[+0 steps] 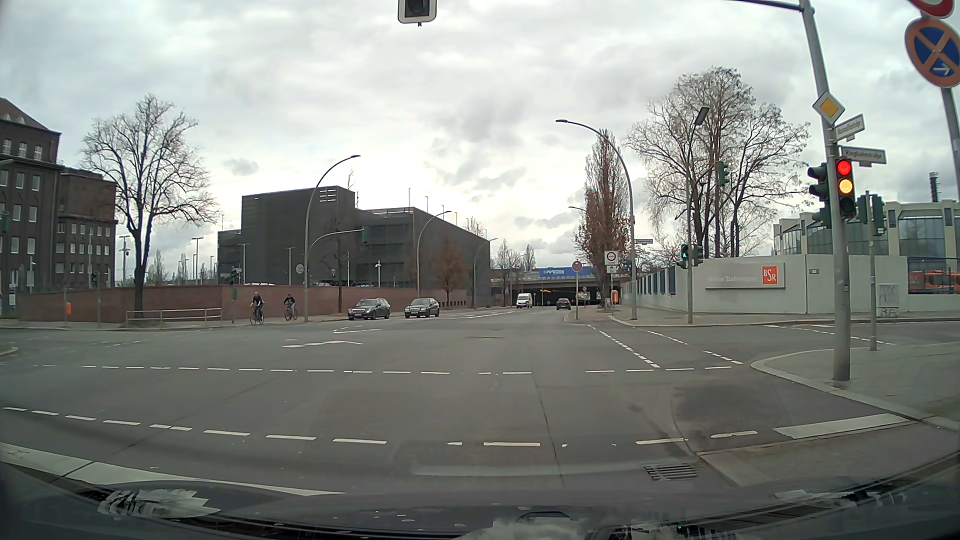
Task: Follow the waypoints while adhering to traffic rules and regulations
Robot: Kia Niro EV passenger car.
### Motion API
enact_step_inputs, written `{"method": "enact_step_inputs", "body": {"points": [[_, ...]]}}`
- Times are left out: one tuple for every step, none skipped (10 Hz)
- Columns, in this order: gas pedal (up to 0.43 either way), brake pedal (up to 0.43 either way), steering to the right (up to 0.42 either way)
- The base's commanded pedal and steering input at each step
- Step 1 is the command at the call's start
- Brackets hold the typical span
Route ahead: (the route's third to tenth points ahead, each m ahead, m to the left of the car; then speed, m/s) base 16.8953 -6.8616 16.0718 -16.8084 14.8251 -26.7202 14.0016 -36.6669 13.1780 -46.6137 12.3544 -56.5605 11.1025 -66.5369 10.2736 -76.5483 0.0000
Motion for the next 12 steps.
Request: {"method": "enact_step_inputs", "body": {"points": [[0.000, 0.409, -0.018], [0.000, 0.409, -0.017], [0.000, 0.402, -0.018], [0.000, 0.372, -0.018], [0.000, 0.256, -0.018], [0.000, 0.079, -0.018], [0.000, 0.018, -0.017], [0.000, 0.018, -0.018], [0.000, 0.018, -0.018], [0.000, 0.018, -0.018], [0.000, 0.018, -0.018], [0.020, 0.018, -0.018]]}}
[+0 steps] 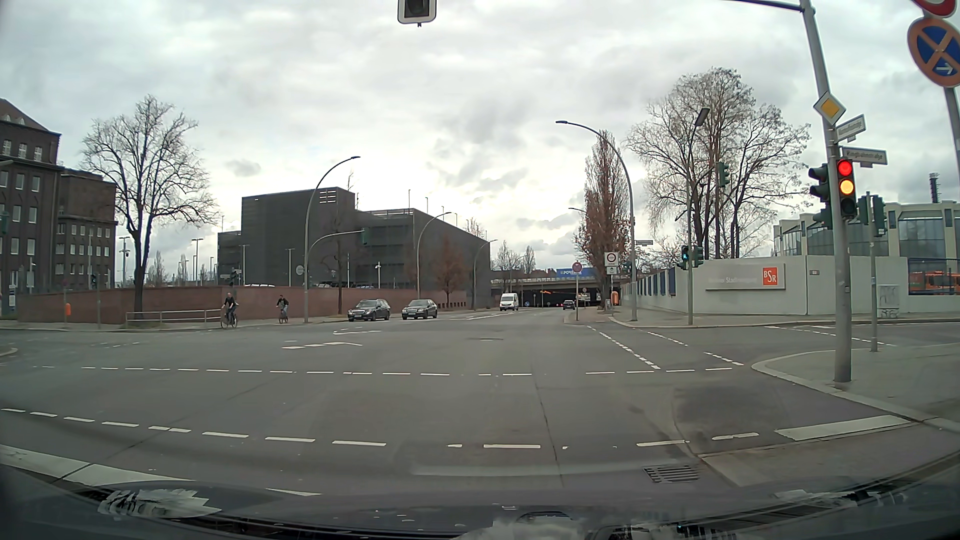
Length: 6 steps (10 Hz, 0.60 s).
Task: Follow the waypoints while adhering to traffic rules and regulations
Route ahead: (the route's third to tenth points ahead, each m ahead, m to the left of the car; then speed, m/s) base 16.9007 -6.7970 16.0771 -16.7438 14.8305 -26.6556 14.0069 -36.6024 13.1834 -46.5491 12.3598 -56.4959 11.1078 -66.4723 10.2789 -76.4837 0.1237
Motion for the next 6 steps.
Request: {"method": "enact_step_inputs", "body": {"points": [[0.039, 0.012, -0.018], [0.047, 0.012, -0.018], [0.067, 0.018, -0.018], [0.087, 0.012, -0.018], [0.087, 0.012, -0.018], [0.098, 0.012, -0.018]]}}
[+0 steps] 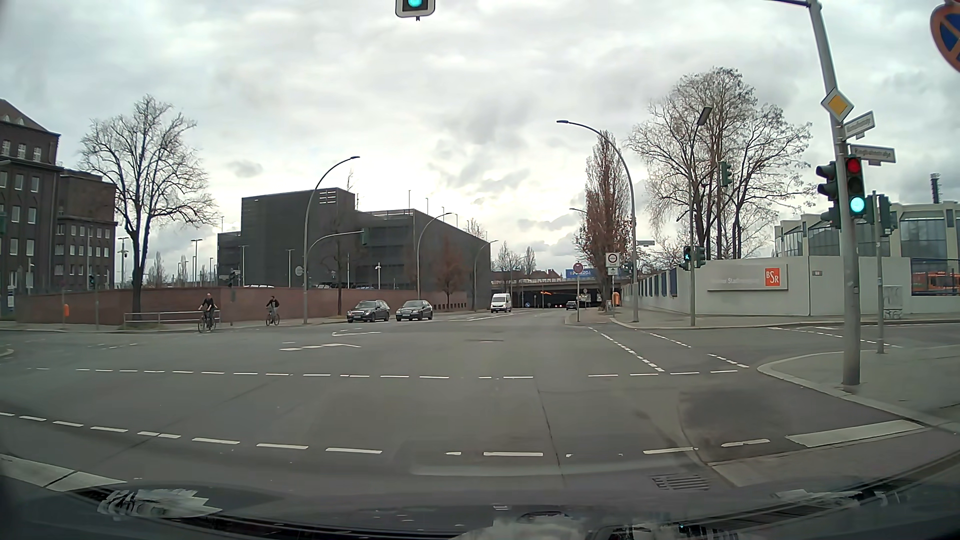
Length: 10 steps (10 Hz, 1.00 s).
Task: Follow the waypoints while adhering to traffic rules and regulations
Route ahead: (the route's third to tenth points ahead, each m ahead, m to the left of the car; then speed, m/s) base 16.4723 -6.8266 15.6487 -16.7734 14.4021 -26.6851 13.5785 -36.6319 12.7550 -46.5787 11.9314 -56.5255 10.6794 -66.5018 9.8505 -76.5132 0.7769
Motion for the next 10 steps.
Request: {"method": "enact_step_inputs", "body": {"points": [[0.098, 0.012, -0.018], [0.098, 0.012, -0.018], [0.098, 0.012, -0.017], [0.098, 0.012, -0.017], [0.098, 0.012, -0.014], [0.098, 0.012, -0.012], [0.098, 0.012, -0.011], [0.098, 0.012, -0.011], [0.098, 0.012, -0.009], [0.098, 0.012, -0.007]]}}
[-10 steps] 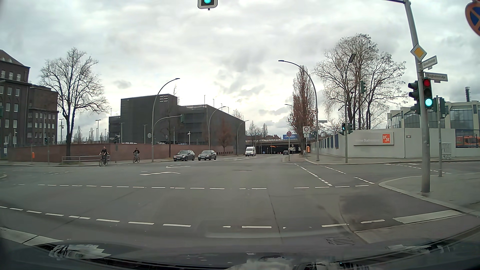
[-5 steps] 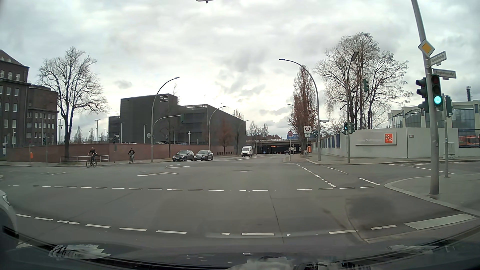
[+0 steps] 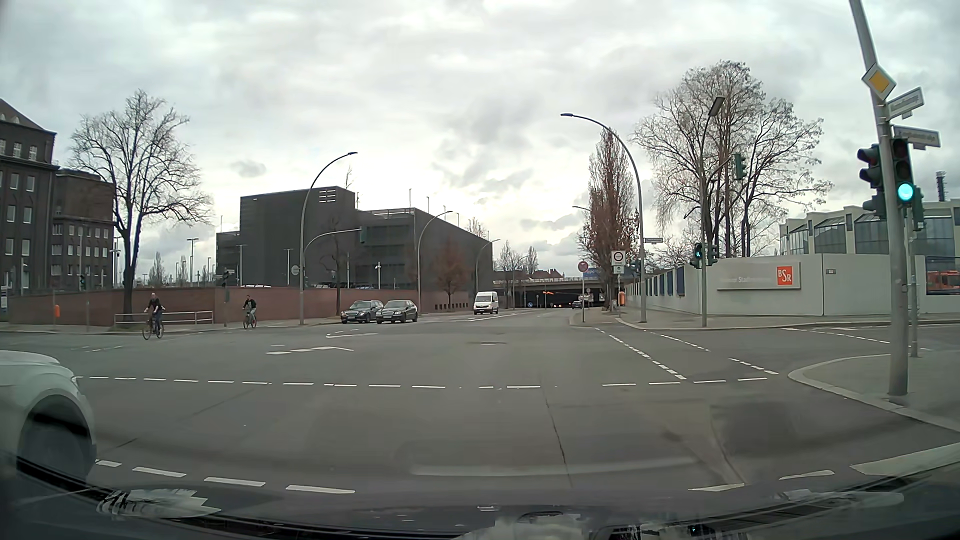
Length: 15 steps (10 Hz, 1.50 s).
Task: Follow the waypoints while adhering to traffic rules and regulations
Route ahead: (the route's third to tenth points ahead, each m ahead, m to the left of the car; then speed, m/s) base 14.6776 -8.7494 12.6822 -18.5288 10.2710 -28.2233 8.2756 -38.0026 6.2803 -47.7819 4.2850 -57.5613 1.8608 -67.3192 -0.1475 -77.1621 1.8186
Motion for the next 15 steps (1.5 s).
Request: {"method": "enact_step_inputs", "body": {"points": [[0.098, 0.012, -0.003], [0.079, 0.012, -0.002], [0.059, 0.012, -0.002], [0.028, 0.012, 0.001], [0.020, 0.012, 0.004], [0.020, 0.012, 0.005], [0.020, 0.012, 0.006], [0.020, 0.012, 0.006], [0.020, 0.012, 0.008], [0.020, 0.012, 0.011], [0.020, 0.012, 0.018], [0.020, 0.012, 0.022], [0.008, 0.012, 0.026], [0.000, 0.012, 0.028], [0.000, 0.012, 0.034]]}}
